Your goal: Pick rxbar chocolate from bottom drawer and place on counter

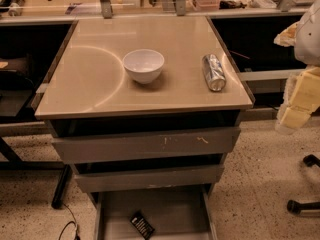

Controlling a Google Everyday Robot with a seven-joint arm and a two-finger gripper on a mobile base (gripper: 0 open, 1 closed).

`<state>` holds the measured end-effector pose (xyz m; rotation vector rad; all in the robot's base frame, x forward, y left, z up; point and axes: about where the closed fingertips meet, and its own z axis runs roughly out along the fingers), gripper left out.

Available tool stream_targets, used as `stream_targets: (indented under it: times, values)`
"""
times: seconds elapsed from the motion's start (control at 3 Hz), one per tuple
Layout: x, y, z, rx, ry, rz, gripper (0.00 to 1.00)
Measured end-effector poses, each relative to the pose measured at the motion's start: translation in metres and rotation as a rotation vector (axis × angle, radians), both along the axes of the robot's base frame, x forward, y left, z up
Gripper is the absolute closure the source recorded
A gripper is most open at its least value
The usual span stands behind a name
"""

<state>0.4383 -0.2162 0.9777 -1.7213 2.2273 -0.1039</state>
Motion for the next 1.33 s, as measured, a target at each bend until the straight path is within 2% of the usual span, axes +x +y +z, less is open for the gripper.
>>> stream_targets:
  times: [0.33, 0.67, 1.0, 1.33]
  values:
    - [-0.002, 0.004, -0.005, -0.006, -0.010, -0.002, 0.00]
    - [-0.016, 0.028, -0.019, 0.016, -0.035, -0.026, 0.00]
    - [-0.018, 0.064, -0.082, 0.045, -0.011, -0.021, 0.00]
    - [-0.023, 0.080, -0.171, 0.059, 0.079, -0.040, 0.00]
